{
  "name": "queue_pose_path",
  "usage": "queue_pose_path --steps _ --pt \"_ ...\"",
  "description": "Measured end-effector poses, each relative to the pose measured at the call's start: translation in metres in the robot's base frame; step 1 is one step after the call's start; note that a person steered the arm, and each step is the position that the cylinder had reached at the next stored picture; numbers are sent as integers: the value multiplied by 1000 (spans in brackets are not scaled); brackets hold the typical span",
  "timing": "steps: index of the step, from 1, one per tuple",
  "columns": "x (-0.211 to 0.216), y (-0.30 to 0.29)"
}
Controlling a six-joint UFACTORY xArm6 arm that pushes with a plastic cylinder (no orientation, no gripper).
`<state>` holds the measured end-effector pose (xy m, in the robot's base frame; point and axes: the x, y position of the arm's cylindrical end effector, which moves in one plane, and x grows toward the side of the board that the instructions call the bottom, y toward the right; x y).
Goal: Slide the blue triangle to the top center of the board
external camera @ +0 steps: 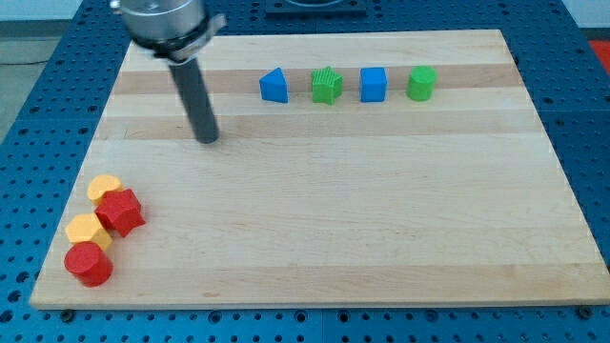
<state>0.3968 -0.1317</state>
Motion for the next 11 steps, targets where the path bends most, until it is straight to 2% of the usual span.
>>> queue_pose_path --steps 2,4,8,11 --pt "-52 61" --pt "-85 94" --pt "-104 62" --pt "-142 111"
